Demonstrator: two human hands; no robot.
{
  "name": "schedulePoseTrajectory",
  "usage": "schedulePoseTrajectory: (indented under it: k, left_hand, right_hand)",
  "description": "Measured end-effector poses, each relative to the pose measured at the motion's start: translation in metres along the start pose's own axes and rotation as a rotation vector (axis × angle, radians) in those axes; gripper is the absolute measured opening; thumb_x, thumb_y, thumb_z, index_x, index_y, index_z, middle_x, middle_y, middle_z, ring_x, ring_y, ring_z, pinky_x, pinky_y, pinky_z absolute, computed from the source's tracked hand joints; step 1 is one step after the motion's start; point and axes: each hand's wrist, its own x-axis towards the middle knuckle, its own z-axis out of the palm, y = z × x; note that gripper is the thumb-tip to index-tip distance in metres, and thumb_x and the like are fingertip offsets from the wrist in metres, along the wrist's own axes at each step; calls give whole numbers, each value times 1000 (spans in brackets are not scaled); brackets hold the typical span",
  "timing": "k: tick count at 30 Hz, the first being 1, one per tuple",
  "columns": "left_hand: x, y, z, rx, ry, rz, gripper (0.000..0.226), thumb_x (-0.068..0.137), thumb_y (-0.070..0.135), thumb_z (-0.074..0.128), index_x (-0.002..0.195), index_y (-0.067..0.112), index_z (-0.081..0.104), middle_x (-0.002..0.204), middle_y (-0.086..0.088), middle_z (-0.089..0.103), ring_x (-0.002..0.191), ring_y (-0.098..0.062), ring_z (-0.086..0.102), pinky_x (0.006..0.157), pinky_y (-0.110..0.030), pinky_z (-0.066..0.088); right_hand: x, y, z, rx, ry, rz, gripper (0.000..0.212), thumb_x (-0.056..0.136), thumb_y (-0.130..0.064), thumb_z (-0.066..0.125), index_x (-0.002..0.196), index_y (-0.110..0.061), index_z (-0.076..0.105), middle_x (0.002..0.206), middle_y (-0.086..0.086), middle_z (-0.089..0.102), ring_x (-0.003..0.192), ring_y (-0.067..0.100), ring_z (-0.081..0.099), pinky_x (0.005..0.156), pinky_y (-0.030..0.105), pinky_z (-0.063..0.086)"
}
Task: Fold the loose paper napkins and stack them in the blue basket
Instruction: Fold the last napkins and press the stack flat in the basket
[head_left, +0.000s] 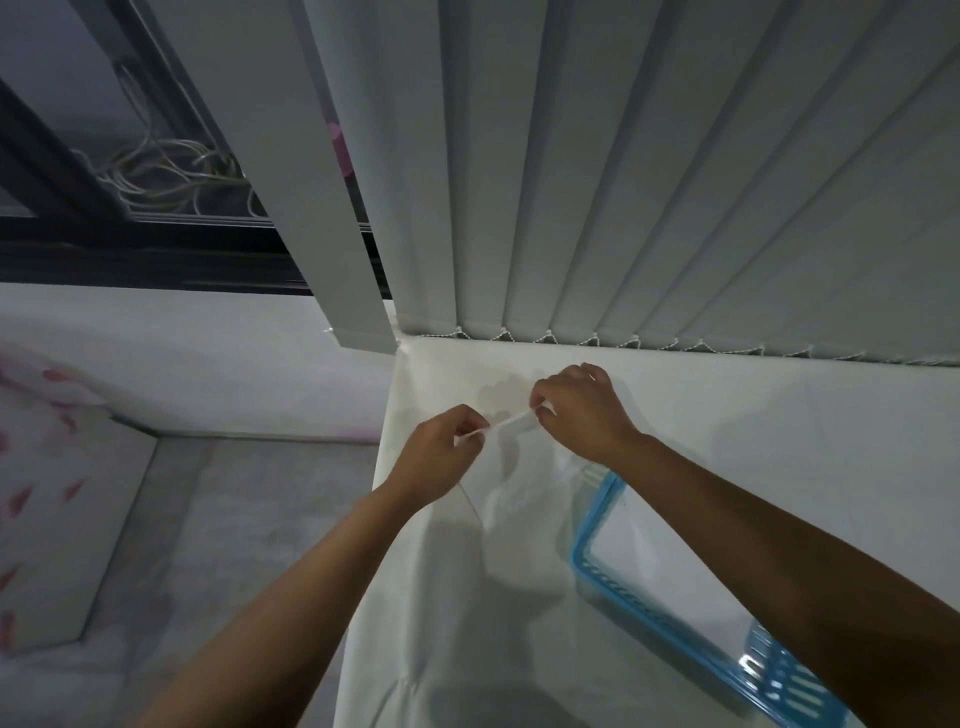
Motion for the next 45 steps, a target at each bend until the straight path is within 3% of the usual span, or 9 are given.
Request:
schedulePoseTrajectory:
  k: [6, 10, 13, 18, 22, 27, 34, 40, 45]
  left_hand:
    - [-20, 3, 26, 14, -94, -83, 35, 82, 60, 46, 98, 34, 62, 99, 16, 67, 92, -5, 61, 80, -27, 48]
    - [-9, 4, 41, 284, 77, -78, 31, 93, 35, 51, 118, 20, 58, 118, 0, 63, 108, -20, 56, 87, -33, 49]
    - [-1, 7, 43, 381, 32, -173, 34, 91, 30, 53, 123, 19, 51, 120, -3, 60, 112, -24, 55, 89, -38, 50]
    - [8, 15, 38, 428, -43, -290, 17, 89, 25, 51, 98, 20, 64, 107, -4, 67, 99, -26, 61, 76, -32, 48]
    - [6, 14, 28, 262, -95, -306, 16, 87, 20, 57, 86, 9, 68, 98, -10, 69, 97, -31, 64, 75, -29, 46]
    - [-9, 6, 14, -20, -88, -402, 23, 83, 11, 67, 103, 1, 63, 98, -18, 65, 87, -33, 64, 78, -39, 53]
    - [-45, 1, 20, -472, -34, -497, 10, 82, 0, 68, 91, 1, 63, 93, -19, 67, 77, -28, 65, 75, -34, 59]
    - [-76, 27, 20, -888, -13, -390, 6, 89, 4, 61, 94, 5, 61, 83, -10, 68, 75, -19, 66, 71, -25, 58]
    - [-103, 39, 31, -973, -131, -324, 7, 89, 8, 60, 95, 11, 63, 94, -5, 72, 87, -18, 69, 83, -29, 56]
  right_hand:
    - [-45, 14, 1, -75, -168, 52, 25, 89, -25, 49, 106, -30, 67, 108, -10, 68, 119, 15, 46, 114, 41, 6]
    - [-58, 10, 3, -55, -282, 102, 34, 91, -32, 43, 117, -36, 64, 118, -3, 65, 126, 16, 43, 117, 48, -1]
    - [-64, 3, -2, -67, -312, 113, 37, 92, -35, 38, 120, -37, 62, 120, 0, 63, 127, 17, 41, 116, 51, -5]
    - [-74, -9, -13, -64, -219, 139, 34, 93, -30, 40, 117, -33, 65, 117, -2, 65, 124, 16, 43, 117, 49, -2]
    - [-89, -18, -15, -36, -79, 146, 32, 93, -27, 41, 111, -32, 67, 117, -8, 66, 120, 16, 46, 116, 43, 9]
    - [-108, -29, -13, -17, -8, 147, 32, 93, -26, 41, 111, -29, 67, 116, -9, 66, 117, 16, 48, 112, 39, 18]
    - [-144, -56, -6, 25, 158, 202, 27, 92, -24, 45, 107, -25, 68, 109, -7, 66, 105, 19, 53, 88, 34, 36]
    - [-168, -91, -1, 489, 130, 583, 30, 91, -38, 45, 87, -20, 69, 83, -2, 72, 79, 20, 64, 69, 32, 50]
    - [-161, -109, -7, 1480, 102, 1001, 32, 91, -45, 55, 88, -16, 67, 83, 2, 72, 71, 16, 62, 64, 28, 51]
